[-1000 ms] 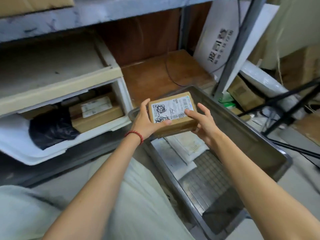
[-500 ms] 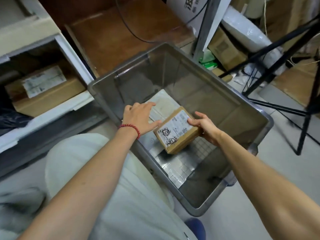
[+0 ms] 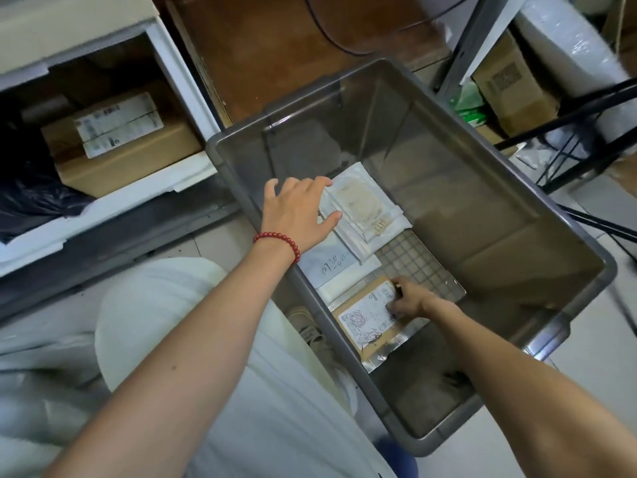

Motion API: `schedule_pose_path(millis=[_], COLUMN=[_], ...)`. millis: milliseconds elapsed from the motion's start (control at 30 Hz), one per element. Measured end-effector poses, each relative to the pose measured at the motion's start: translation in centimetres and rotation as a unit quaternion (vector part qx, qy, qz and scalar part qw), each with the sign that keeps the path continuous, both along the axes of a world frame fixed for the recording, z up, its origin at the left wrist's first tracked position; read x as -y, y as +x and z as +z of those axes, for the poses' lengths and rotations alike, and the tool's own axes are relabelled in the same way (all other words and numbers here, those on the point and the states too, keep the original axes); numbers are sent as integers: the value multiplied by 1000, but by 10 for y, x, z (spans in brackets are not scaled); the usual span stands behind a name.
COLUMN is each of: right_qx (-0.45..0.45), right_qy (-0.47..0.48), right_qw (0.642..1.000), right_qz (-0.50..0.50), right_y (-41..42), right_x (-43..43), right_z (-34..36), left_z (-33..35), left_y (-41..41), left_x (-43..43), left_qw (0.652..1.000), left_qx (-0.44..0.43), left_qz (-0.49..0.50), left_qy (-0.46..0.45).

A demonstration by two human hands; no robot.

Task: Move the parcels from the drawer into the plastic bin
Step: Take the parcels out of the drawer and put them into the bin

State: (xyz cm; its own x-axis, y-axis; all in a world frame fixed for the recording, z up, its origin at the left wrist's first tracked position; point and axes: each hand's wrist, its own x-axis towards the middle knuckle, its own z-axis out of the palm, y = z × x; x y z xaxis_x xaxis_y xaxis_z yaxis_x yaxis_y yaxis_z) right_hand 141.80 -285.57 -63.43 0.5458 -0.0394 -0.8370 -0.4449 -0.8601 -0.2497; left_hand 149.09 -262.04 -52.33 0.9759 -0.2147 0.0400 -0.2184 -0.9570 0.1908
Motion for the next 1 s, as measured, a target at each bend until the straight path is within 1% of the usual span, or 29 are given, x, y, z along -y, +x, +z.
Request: schedule_pose_path(millis=[67,200,333,500,633,767,1000], right_qx=[12,120,205,329,398,426,422], right_qy=[7,-39,-19,38,71,106,144], right_qw=[1000,987,974,933,898,868,839], right_qz=[18,94,100,140,174,231,311], right_y=[5,23,46,65,71,67,44], right_x=[-6,-24,-45,-95,-143,-204,-300], right_z=[13,49,87,135,172,203,222], left_z=[1,12,29,59,78,93,103], left_y=[-2,-2,-6,-20,-37,-70,-132], left_x=[-2,-12,-37,-88,-130,-187,-266], left_qw=[1000,999,998,990,982,969,940], left_qx=[2,10,9,17,25,27,7], left_qz=[2,9,62,143,187,244,341], left_qy=[6,38,19,-5,1,15,3])
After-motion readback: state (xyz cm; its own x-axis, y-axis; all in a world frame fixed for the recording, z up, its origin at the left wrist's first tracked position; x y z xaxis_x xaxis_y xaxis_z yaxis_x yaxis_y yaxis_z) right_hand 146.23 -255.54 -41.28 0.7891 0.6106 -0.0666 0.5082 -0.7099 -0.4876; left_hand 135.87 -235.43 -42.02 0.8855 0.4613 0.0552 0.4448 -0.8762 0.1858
